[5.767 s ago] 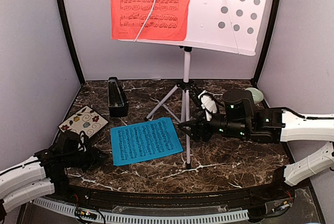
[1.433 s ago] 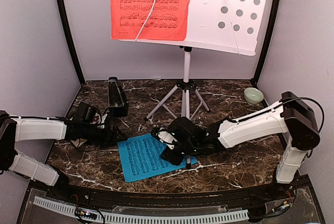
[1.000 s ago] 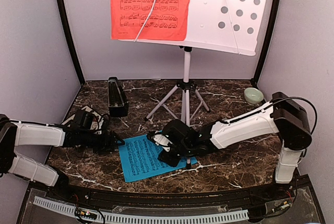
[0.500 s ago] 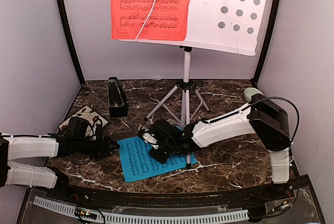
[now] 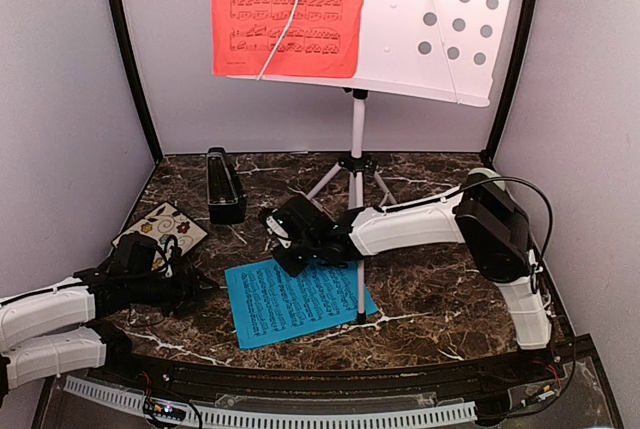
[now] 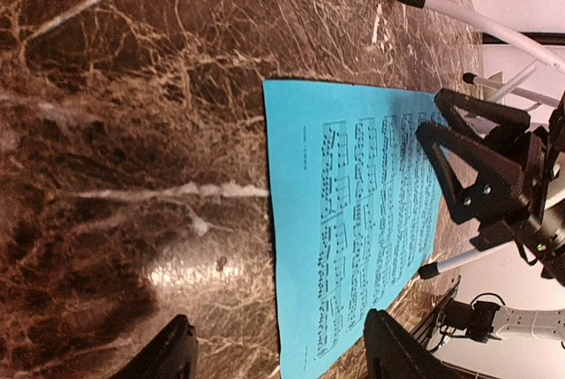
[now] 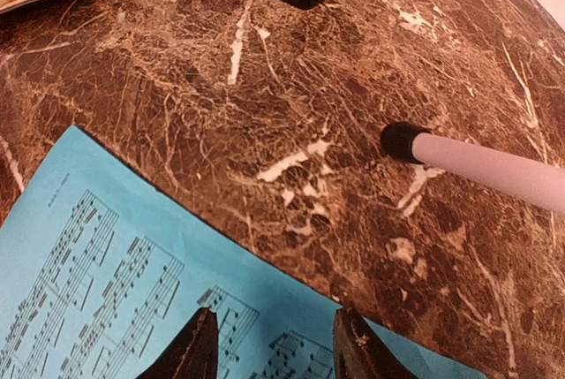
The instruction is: Set up the instrument practice props
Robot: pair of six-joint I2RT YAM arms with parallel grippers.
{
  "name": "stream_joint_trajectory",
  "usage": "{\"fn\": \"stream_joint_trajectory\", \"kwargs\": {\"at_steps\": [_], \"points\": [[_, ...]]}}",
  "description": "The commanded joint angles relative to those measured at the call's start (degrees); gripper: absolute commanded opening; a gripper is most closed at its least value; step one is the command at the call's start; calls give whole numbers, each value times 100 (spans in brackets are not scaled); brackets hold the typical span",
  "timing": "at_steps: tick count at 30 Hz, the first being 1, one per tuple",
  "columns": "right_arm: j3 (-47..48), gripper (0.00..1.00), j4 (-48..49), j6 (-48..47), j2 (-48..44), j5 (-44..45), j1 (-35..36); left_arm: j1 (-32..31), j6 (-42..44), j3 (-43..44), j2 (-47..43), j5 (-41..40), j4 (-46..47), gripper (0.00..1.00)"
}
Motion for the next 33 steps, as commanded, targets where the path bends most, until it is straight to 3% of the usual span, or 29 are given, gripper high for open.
{"fn": "stream_joint_trajectory", "kwargs": {"at_steps": [1, 9, 16, 20, 33], "points": [[-587, 46, 275, -135, -836, -322, -18, -387, -265, -130, -207, 136, -384, 65], [-1631, 44, 415, -121, -1712, -804, 125, -1661, -881, -363, -343, 469, -638, 59], [-1673, 32, 269, -149, -1401, -681, 395, -2113, -1741, -829, -781, 536, -100, 54], [-1661, 21, 156, -54, -1225, -534, 416, -2446, -2012, -827, -514, 320, 275, 52], [-1951, 8, 249, 30, -827, -308, 482, -3149, -2852, -872, 1141, -513, 2334, 44]]}}
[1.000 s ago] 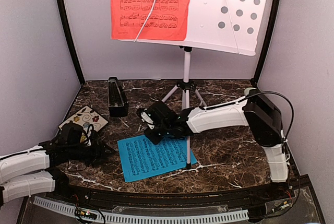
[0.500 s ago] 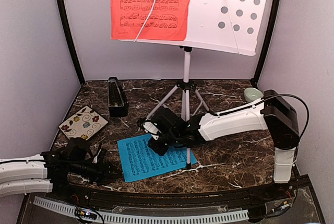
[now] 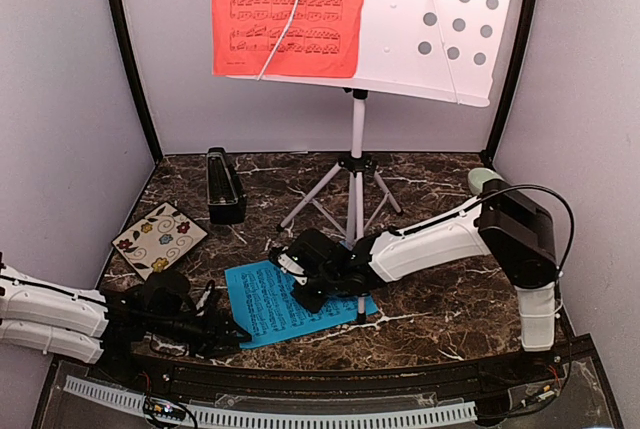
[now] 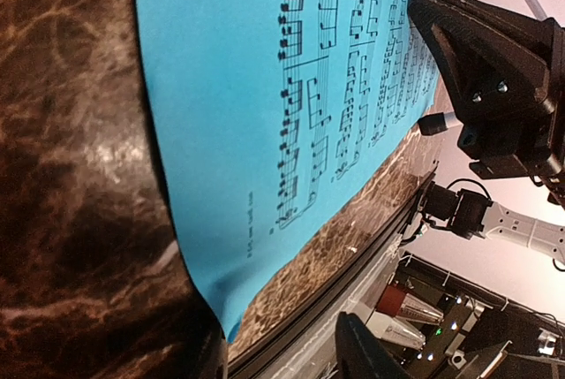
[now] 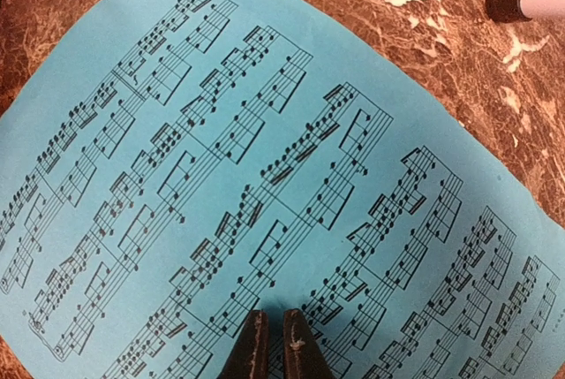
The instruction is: Set up the instrument practice props
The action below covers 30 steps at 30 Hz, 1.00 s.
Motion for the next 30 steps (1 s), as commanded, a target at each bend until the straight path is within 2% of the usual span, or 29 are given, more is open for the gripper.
{"fn": "stream_joint_trajectory", "kwargs": {"at_steps": [1, 8, 15, 21, 25, 30], "points": [[-195, 8, 140, 79, 161, 127, 58, -161, -356, -96, 451, -652, 484, 44], [-232, 7, 202, 167, 244, 15, 106, -181, -302, 66, 885, -1169, 755, 41], [-203, 7, 184, 207, 233, -21, 128, -181, -852, -125, 819, -1553, 680, 40], [-189, 7, 196, 225, 175, -1, 151, -189, -1011, -34, 17, -1681, -392, 46], [-128, 7, 192, 233, 174, -23, 147, -189, -970, -79, -334, -1889, -639, 34], [-22, 8, 183, 242, 126, -160, 158, -189, -447, -1, -47, -1906, -83, 14]]}}
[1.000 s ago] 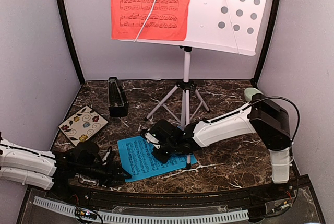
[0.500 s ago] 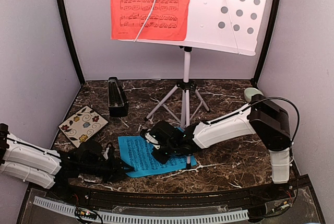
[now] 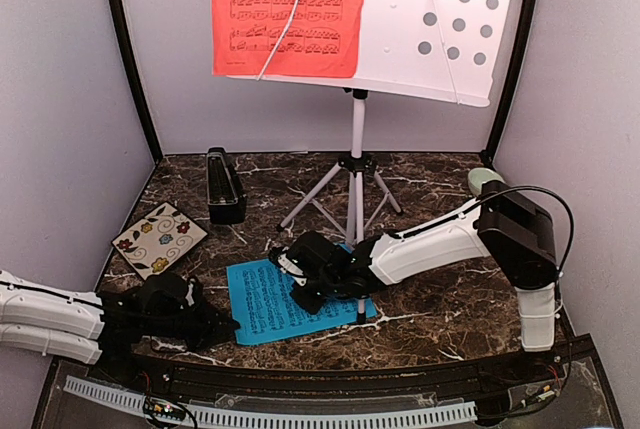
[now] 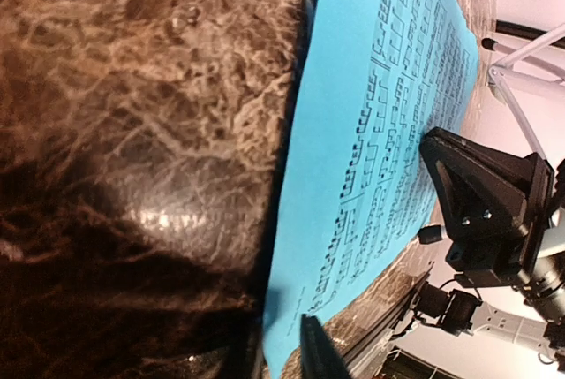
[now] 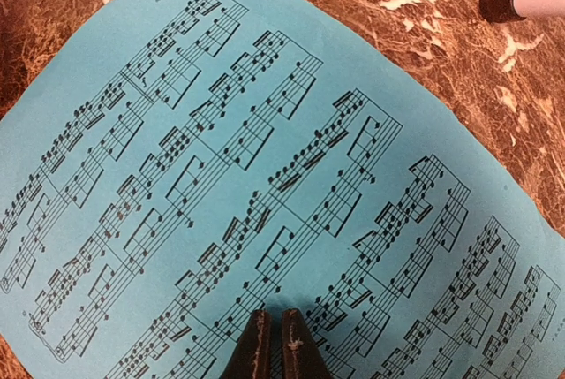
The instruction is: Set up the instrument practice props
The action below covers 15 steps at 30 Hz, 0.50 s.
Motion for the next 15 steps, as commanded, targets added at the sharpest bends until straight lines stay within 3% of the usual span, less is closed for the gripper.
{"fn": "stream_joint_trajectory", "kwargs": {"at_steps": [1, 5, 9, 11, 15], "points": [[73, 9, -43, 99, 83, -264, 86, -21, 520, 112, 299, -153, 72, 11], [32, 11, 81, 190, -180, -498, 83, -13, 932, 384, 316, -356, -216, 0], [-42, 18, 205, 223, -635, -554, 69, -12, 1621, 1032, -72, -900, -1390, 0], [-93, 24, 299, 203, -875, -623, 35, 4, 2077, 1434, -201, -1100, -2032, 0], [-296, 49, 619, 91, -1484, -840, -99, 46, 3167, 2329, -234, -1289, -3123, 0]]}}
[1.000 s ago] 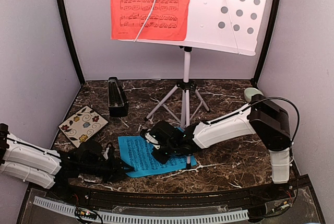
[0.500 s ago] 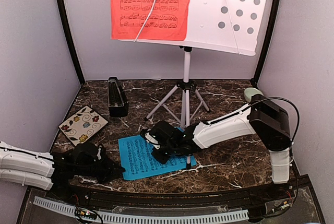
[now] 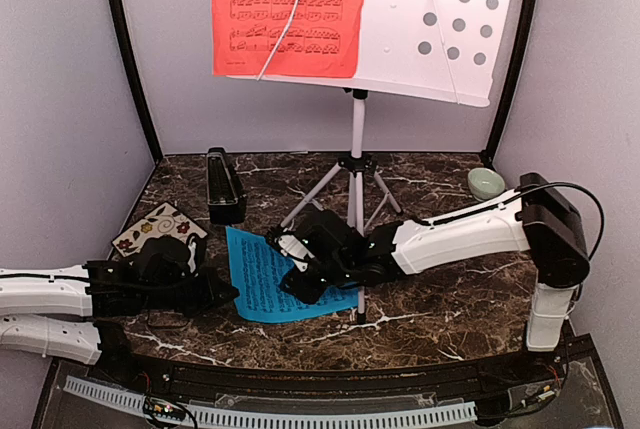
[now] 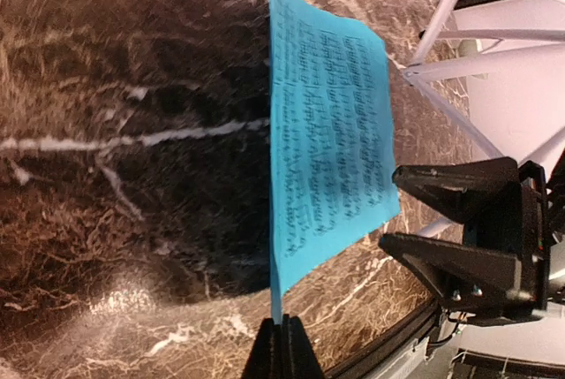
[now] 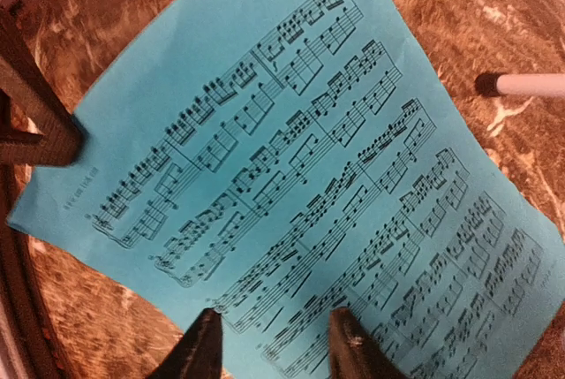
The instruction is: Set up the instrument practice props
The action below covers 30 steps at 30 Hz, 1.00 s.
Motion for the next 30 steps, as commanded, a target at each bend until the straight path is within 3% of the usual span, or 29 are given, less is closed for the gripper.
{"fn": "stream_joint_trajectory", "kwargs": {"at_steps": [1, 8, 10, 17, 22, 30], "points": [[-189, 54, 610, -71, -871, -396, -160, 49, 1660, 1003, -37, -425, -1667, 0], [-457, 89, 1096, -288, -1900, -1678, -744, 73, 3700, 2805, 421, -449, -3412, 0], [-405, 94, 1028, -475, -2147, -1952, -872, 70, 4175, 3257, 436, -414, -3800, 0], [24, 98, 269, -1269, -2286, -2736, -1112, 69, 5838, 4435, 423, 460, -4763, 0], [496, 100, -451, -1648, -2200, -3334, -1140, 34, 6610, 4954, 423, 1595, -5105, 0], [654, 100, -1098, -2212, -2399, -3565, -1199, -1, 7487, 5595, 474, 2525, -5452, 0]]}}
